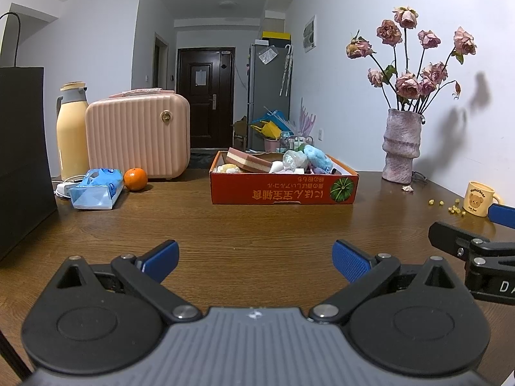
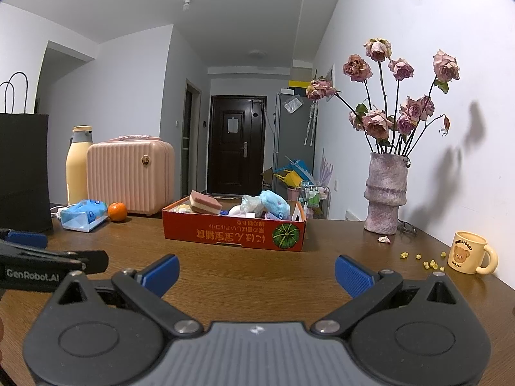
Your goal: Organize soft objects
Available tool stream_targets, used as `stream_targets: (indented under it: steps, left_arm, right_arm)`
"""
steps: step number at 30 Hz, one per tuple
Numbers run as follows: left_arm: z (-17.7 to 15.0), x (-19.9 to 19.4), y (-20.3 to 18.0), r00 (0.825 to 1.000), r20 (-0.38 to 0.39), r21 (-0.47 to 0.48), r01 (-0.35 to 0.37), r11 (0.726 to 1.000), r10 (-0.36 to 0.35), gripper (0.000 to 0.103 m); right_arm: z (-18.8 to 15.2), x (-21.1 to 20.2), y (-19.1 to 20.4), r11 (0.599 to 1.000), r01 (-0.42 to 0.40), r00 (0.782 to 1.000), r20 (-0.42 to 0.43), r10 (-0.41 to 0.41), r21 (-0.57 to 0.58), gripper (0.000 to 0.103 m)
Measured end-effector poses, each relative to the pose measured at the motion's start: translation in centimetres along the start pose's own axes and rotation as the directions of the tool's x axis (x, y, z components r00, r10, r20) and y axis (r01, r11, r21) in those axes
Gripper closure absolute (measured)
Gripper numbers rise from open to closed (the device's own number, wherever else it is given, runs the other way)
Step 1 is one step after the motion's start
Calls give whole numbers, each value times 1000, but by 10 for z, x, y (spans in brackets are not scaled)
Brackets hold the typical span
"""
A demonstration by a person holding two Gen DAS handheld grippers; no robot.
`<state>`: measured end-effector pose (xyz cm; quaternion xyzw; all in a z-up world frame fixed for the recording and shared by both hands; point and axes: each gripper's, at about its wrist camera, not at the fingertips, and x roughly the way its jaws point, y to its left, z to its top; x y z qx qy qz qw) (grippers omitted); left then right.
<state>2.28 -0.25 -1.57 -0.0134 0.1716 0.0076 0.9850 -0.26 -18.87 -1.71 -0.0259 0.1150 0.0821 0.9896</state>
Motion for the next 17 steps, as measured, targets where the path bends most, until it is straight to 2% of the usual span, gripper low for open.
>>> stream_targets:
  steps: [17]
  left_arm:
    - [0,3,0,1000,-6,-1,8,1000,-8,0]
  right_arm:
    - [-4,4,-2,1000,3,1000,-9,-3,2,0]
